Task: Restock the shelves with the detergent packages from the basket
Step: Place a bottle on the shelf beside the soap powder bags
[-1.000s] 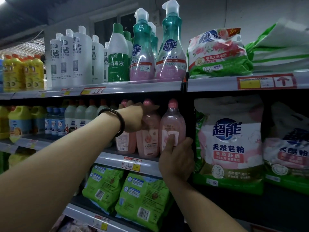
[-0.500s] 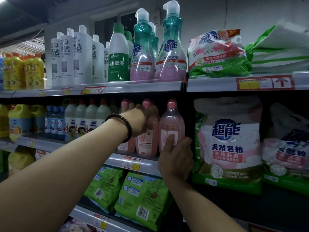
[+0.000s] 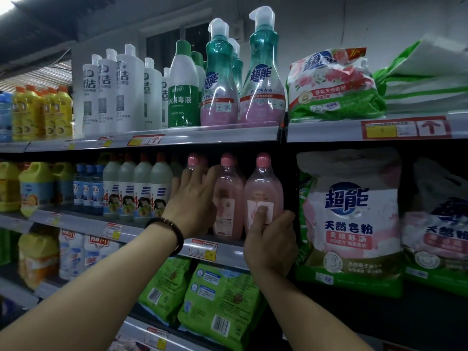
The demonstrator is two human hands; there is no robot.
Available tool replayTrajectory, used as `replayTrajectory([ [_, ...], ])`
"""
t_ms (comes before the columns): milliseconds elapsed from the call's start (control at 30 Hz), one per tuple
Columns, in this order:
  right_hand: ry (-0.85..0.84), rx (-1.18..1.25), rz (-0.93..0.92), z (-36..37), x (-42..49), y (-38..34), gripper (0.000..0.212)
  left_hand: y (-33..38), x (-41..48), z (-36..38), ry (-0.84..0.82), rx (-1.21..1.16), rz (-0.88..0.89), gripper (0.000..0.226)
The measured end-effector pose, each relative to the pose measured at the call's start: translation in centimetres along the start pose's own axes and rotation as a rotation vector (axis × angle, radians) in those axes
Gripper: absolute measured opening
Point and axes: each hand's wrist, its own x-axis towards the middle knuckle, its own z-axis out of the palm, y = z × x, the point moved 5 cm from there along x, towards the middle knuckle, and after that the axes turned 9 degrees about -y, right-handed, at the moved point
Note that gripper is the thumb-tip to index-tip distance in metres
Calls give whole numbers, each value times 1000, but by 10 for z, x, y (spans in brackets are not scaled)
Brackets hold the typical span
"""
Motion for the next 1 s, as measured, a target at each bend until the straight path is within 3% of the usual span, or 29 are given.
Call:
replayTrajectory([
  [167, -3, 0, -6, 0, 0, -1, 47, -21, -5, 6, 14, 87, -234, 74],
  [300, 2, -14, -12, 1, 0, 0, 49, -26, -6, 12, -71, 121, -261, 79],
  [500, 3, -27, -13, 1, -1, 1, 48, -33, -4, 17, -34, 84, -247, 42],
  [700, 4, -30, -12, 2, 0, 0, 49, -43, 1, 11, 100, -150, -223, 53],
  [833, 8, -25, -15, 2, 0, 1, 48, -56, 3, 17, 64, -659, -238, 72],
  [1000, 0, -20, -12, 3, 0, 2, 49, -77, 5, 30, 38, -986, -291, 65],
])
